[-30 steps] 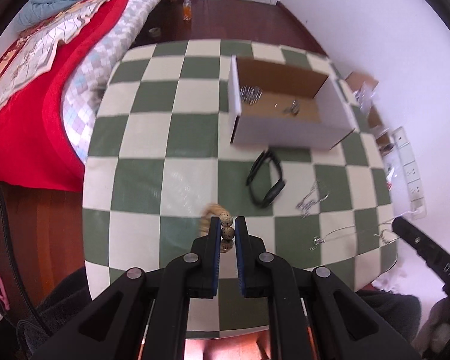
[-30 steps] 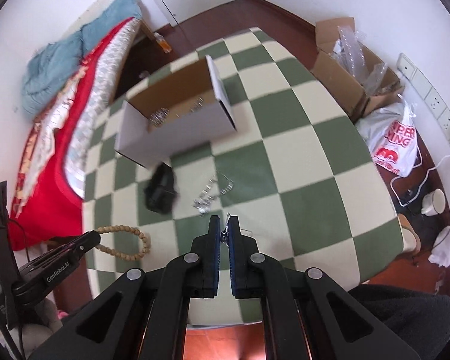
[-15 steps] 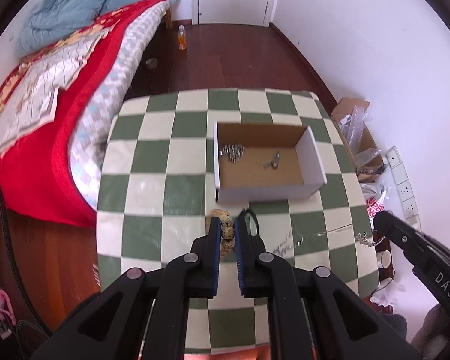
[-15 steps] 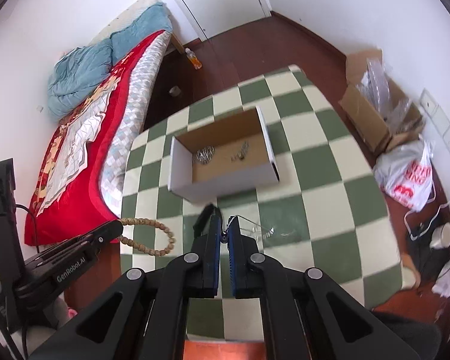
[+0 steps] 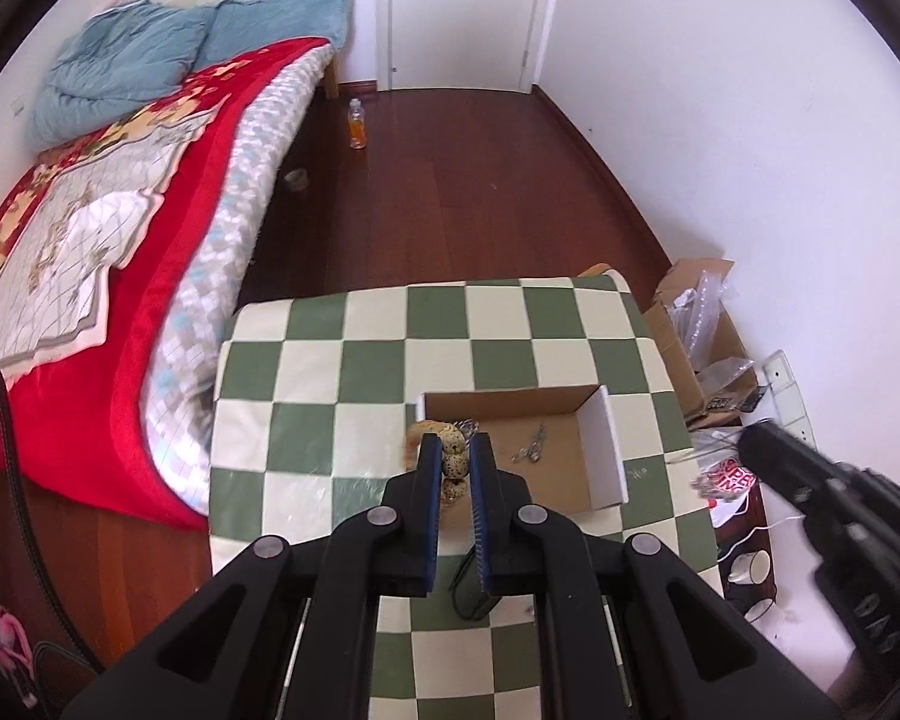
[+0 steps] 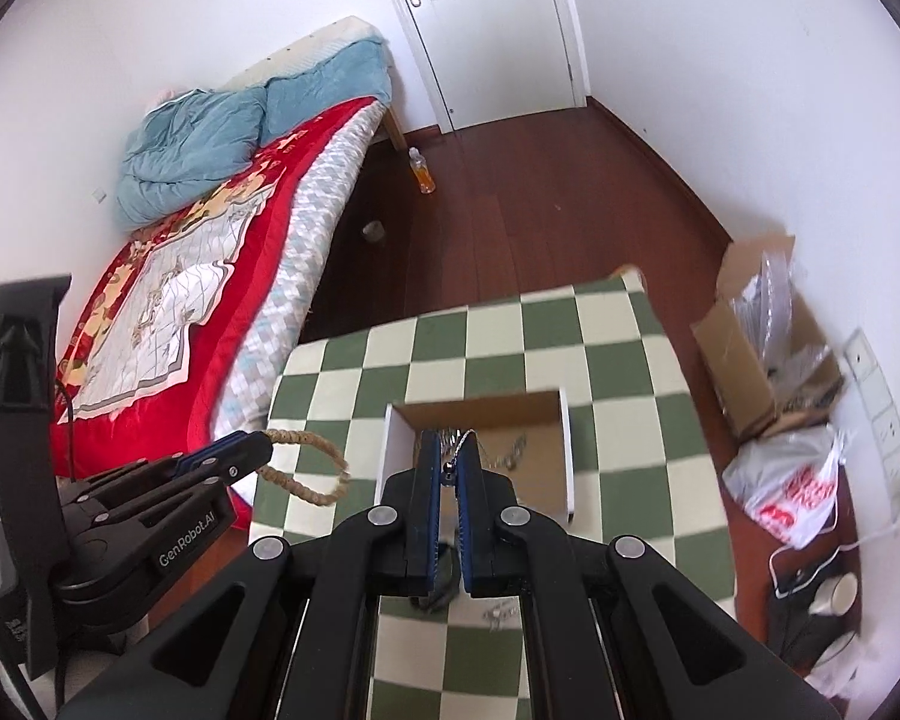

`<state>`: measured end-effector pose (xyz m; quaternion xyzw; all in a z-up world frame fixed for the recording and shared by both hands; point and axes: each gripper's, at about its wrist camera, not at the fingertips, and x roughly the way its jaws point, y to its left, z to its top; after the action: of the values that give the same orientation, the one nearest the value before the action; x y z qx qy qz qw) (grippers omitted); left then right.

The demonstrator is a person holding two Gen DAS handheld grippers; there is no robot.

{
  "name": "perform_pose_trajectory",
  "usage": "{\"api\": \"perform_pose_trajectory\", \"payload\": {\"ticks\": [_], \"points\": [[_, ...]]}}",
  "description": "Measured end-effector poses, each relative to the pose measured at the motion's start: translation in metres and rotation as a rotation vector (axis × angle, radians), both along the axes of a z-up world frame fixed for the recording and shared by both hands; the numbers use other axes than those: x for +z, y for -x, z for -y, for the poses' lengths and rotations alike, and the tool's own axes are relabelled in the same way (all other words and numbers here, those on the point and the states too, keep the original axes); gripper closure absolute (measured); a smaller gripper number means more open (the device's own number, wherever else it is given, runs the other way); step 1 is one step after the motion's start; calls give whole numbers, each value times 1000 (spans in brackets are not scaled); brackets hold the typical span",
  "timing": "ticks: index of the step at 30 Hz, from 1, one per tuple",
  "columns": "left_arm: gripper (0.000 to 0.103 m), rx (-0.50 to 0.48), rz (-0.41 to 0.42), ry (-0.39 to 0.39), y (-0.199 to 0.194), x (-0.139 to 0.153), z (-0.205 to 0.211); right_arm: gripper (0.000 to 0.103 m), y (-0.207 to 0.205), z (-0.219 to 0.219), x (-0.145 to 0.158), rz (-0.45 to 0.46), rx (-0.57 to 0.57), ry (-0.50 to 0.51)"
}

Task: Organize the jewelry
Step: 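Carry the bracelet and necklace into the white box and open both tools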

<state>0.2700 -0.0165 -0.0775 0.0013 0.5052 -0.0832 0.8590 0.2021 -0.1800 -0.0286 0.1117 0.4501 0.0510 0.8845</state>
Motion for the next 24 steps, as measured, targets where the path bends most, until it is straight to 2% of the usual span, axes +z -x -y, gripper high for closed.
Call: {"api": "perform_pose_trajectory", "payload": {"ticks": [3, 7, 15, 19, 24], "points": [[96, -17, -33, 13, -14, -6, 7, 98, -16, -1, -6, -24, 3, 7], [96, -20, -107, 73, -31, -26, 12, 98, -33, 1, -32, -79, -5, 8], [96, -24, -345, 210, -62, -108, 24, 98, -55, 9, -109, -211, -28, 37], [96, -31, -379, 153, -70, -132, 30, 98, -65, 13, -141, -269, -29, 43], [96, -20, -383, 97, -76, -136, 24, 98, -77, 20, -161, -321, -33, 26]]}}
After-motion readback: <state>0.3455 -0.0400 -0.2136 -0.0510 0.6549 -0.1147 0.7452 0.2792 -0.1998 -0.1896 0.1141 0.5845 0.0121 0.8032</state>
